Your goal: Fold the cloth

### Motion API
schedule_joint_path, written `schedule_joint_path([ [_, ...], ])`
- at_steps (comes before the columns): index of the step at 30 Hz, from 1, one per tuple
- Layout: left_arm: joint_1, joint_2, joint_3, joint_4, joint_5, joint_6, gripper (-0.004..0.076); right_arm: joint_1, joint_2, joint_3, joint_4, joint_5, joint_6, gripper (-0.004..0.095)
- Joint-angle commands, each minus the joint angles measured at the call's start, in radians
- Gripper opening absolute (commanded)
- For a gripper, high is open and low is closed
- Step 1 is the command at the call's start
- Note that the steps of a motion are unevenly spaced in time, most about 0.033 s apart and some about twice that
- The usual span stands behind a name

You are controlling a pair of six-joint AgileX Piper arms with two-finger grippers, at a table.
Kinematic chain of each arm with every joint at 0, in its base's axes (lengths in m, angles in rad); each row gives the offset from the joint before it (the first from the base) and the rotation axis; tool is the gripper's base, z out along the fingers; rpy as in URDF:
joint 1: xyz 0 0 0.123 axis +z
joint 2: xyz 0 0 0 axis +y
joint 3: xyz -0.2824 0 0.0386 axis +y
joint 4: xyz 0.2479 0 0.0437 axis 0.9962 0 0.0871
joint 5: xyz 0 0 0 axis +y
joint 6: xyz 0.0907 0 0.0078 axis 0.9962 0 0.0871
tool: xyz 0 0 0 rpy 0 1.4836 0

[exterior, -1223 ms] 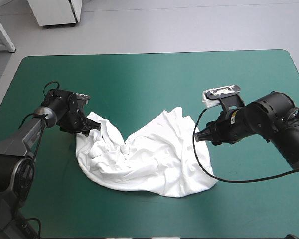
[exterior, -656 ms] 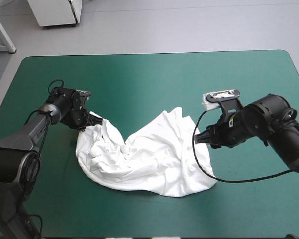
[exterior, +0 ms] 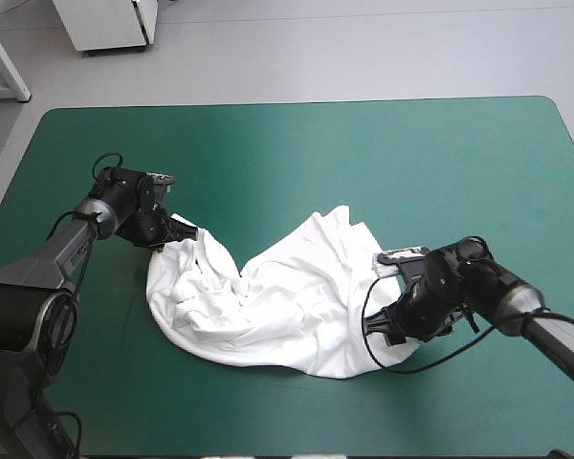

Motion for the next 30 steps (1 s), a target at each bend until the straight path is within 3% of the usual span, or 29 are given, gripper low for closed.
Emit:
schedule_joint_path([
  [1, 0.005, 0.02, 0.012, -0.025, -0.024, -0.007, 0.0, -0.007, 0.043, -0.018, -0.01, -0.04, -0.043, 0.0515],
  [6, 0.005, 0.02, 0.012, -0.027, -0.024, -0.007, 0.0, -0.007, 0.117, -0.016, 0.03, -0.065, -0.064, 0.0463],
  [8, 0.005, 0.02, 0.012, -0.027, -0.024, -0.007, 0.0, -0.007, 0.142, -0.016, 0.07, -0.055, -0.101, 0.0336],
  [11, 0.005, 0.02, 0.012, -0.027, -0.02, -0.007, 0.0, -0.007, 0.146, -0.016, 0.135, -0.038, -0.168, -0.0023],
  [17, 0.005, -0.03, -0.014, -0.075, 0.024, 0.026, 0.0, -0.007, 0.087, -0.109, 0.113, 0.036, -0.144, -0.0019],
  [30, 0.005, -0.312, -0.277, -0.129, 0.174, 0.093, -0.0007, -0.007, -0.046, -0.619, -0.254, 0.155, -0.047, -0.0019],
])
